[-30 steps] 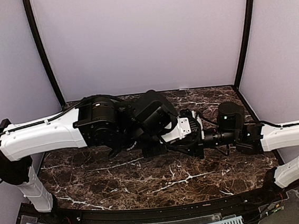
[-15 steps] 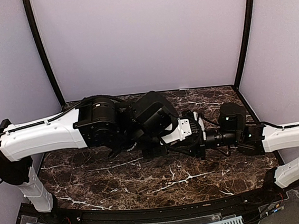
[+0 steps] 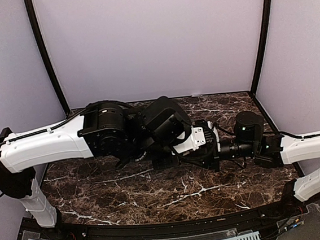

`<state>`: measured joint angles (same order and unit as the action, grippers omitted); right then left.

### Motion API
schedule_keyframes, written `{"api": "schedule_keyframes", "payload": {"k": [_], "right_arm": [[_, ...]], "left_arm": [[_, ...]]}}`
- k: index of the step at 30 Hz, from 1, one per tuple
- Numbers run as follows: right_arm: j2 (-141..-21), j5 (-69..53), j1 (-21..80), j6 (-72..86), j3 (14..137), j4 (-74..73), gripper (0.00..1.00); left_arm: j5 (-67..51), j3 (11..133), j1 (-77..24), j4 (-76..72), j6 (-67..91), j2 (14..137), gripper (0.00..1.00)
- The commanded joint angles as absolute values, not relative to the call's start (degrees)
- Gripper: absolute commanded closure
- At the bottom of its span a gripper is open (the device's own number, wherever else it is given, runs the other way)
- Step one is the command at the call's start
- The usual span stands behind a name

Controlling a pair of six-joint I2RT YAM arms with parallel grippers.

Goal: Insert the wireless bluetooth earbuds into the charging case
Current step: Insert the right earbud into the right side groove of the charging case.

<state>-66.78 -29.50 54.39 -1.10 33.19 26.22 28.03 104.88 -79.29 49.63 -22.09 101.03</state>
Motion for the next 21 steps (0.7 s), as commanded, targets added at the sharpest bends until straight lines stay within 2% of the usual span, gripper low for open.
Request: {"api": "schedule_keyframes", "payload": {"k": [1, 12, 21], "right_arm": [[-66.94, -26.32, 55.10, -2.19, 34.81, 32.78, 1.00], [-65.22, -24.71, 55.37, -2.82, 33.61, 34.42, 1.00], [-64.96, -26.17, 55.32, -2.66, 33.28, 35.26, 1.00]], "left_arm": [[25.63, 105.75, -79.89, 51.68, -21.32, 101.62, 0.94], [25.20, 105.56, -79.98, 52.11, -21.31, 101.58, 0.93], [26.26, 105.33, -79.98, 51.98, -21.36, 101.41, 0.85]]}}
